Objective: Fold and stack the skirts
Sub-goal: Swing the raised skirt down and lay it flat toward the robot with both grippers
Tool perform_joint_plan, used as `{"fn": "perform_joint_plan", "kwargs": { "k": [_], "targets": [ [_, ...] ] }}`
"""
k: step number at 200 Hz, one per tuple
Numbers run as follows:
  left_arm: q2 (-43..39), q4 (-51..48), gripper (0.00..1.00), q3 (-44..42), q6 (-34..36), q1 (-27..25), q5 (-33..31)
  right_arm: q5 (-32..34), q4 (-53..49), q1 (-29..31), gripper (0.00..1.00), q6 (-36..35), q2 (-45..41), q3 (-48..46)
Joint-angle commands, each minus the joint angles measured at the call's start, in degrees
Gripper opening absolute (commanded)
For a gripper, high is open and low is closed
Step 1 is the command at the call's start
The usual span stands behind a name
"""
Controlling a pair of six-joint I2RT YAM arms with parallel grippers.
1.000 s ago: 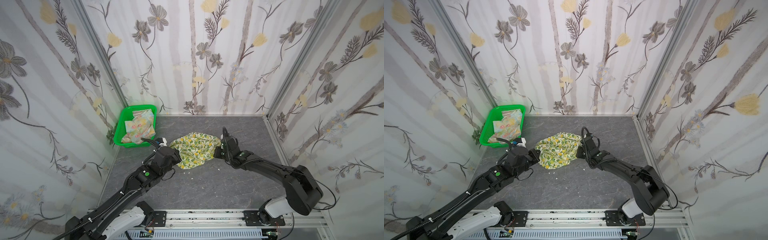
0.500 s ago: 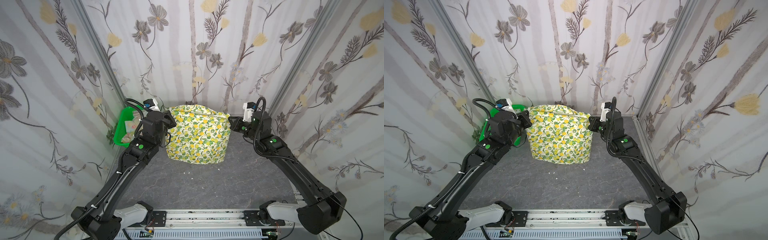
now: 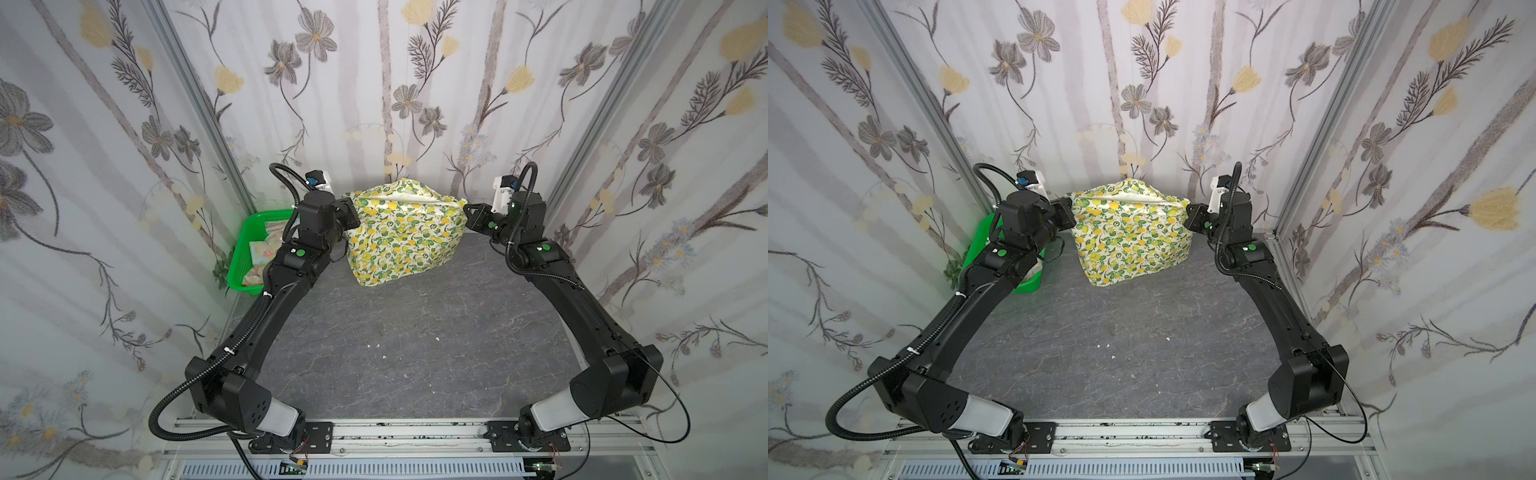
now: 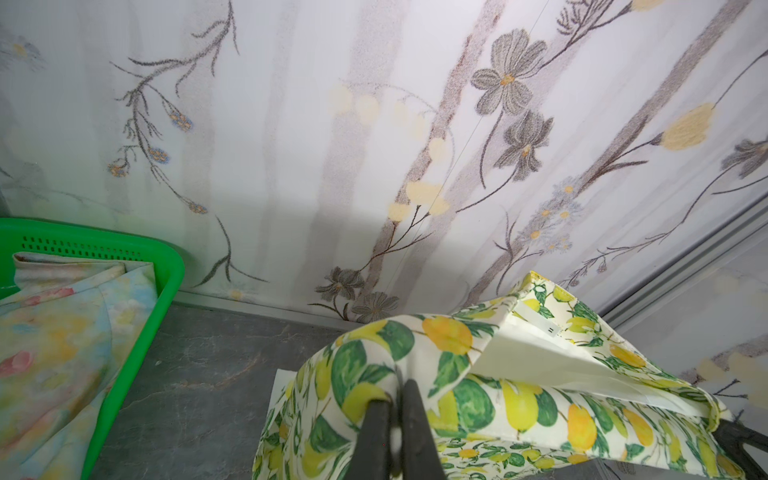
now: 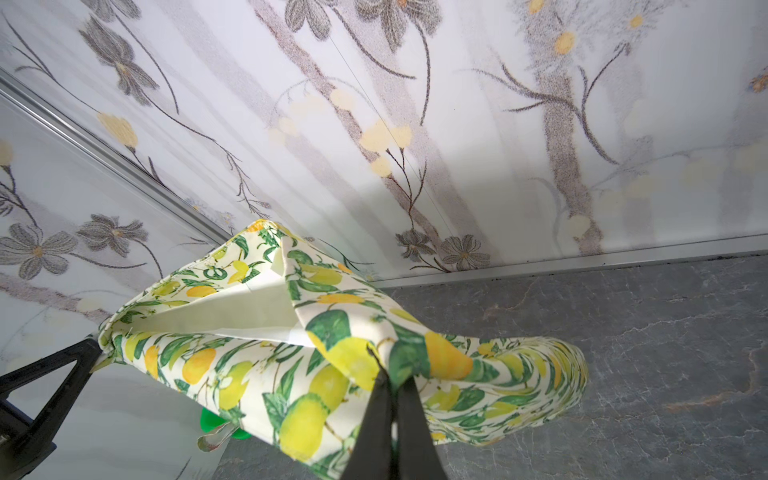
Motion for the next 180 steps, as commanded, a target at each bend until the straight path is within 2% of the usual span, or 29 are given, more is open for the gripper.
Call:
{"fn": "perform_joint_plan", "kwargs": {
  "k": [1,32,50,56,61,81,94,121,147,180],
  "targets": [
    [-3.4,2.9,0.00,-6.9,-3.1,0.3,0.2,1.0,1.5,0.3,0.00,-0.2,-3.0,-7.1],
    [-14.5,6.4,0.00,-29.6,-10.7,-0.4,2.3,2.9,6.8,4.0,0.00,0.5,-10.6,-27.1],
    [-21.1,6.8,0.00,-42.2,-15.7,-1.0,2.5,5.6,10.4,7.0,0.00,3.3,-14.5,-39.1],
    [-23.5,6.8,0.19,-46.2,-17.8,-1.0,3.1,5.9,12.2,7.8,0.00,4.9,-15.7,-43.8],
    [-25.4,6.8,0.31,-49.3,-19.3,-1.1,3.7,5.9,14.0,8.4,0.10,6.5,-16.6,-47.2],
    [-34.2,6.1,0.57,-58.8,-23.9,-1.1,4.7,5.7,19.0,9.6,0.44,11.2,-19.4,-57.2],
    [-39.0,5.5,0.68,-62.0,-26.3,-1.1,5.0,6.0,19.9,9.8,0.50,12.5,-21.1,-60.6],
    [-42.1,4.3,0.73,-62.9,-27.3,-1.1,6.7,8.0,15.7,10.2,0.52,11.7,-22.8,-59.4],
    [-36.6,4.0,0.68,-62.3,-26.7,-1.9,11.7,8.5,12.4,10.6,0.53,10.7,-21.6,-57.1],
    [-30.6,3.4,0.66,-63.3,-26.5,-5.0,15.8,9.7,7.8,11.8,0.49,11.3,-19.0,-56.5]
  ]
}}
